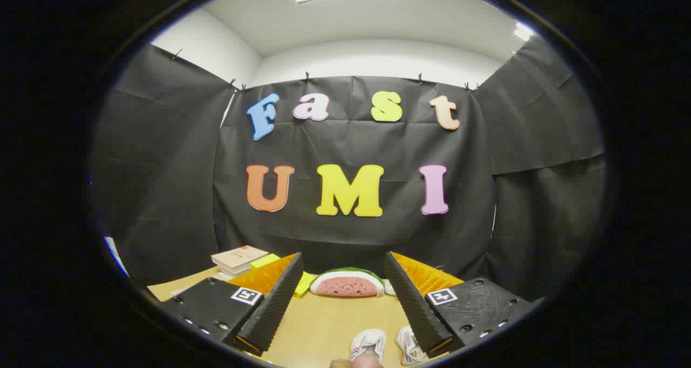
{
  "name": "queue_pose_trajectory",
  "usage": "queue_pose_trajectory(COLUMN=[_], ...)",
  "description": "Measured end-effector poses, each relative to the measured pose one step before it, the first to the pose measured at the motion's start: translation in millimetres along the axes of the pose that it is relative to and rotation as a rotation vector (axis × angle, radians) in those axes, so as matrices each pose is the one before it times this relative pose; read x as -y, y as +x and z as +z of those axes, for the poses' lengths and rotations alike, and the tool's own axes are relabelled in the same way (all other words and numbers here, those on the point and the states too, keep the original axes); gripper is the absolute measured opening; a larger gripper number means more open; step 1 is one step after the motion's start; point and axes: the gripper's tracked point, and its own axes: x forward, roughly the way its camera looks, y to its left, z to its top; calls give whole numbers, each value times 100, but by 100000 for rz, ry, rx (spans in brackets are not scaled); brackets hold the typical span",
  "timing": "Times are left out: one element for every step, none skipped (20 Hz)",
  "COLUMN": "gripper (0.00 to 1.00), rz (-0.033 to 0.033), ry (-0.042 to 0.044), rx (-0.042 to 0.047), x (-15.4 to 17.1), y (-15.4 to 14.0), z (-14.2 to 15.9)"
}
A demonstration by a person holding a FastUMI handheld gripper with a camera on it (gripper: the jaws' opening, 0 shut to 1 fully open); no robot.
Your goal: Open the storage box then place both shoes into the box .Put the left shoe in first, then the right shoe, with the right side of both shoes facing outward in a uniform manner.
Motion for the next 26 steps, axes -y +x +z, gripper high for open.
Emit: queue_pose_trajectory(gripper=[95,95,95,95,95,95,95,95,95,95,95,95,95,95,95,95,95,95,95,95,95,95,95,95,95,95], rz=[-330,-12,46,196,268,119,287,229,328,139,343,304,385,483,387,723,142,-12,30,227,460,516,823,986,787,1368], ry=[55,646,636,430,87,65,271,293,183,-121,-135,-94,234,213,167,267,258,275,150,-1,30,71,118,374,782,1331], rx=[-44,350,269,168,213,3,-11,-259,-224,-126,-107,-21,-293,-310,-288,-186,-98,-47,-180,-641,-632,-388,-454,-647,-854,-1213], x=[169,143,-89,46,-64,39,-61,-158,-46,-33,-59,-32,-104,-85,-63,-121,3,106,101,-32,-81,-78,-112,-207,-132,-339], y=[76,28,53,46,-51,71,232,83,15,55,-40,196,45,92,30,112,127,134,222,127,220,156,160,191,153,144], z=[119,185,138,95,110,68,42,139,-38,8,79,-195,-92,-74,-59,24,-82,14,-53,-139,-220,-113,-161,-276,-366,-432])
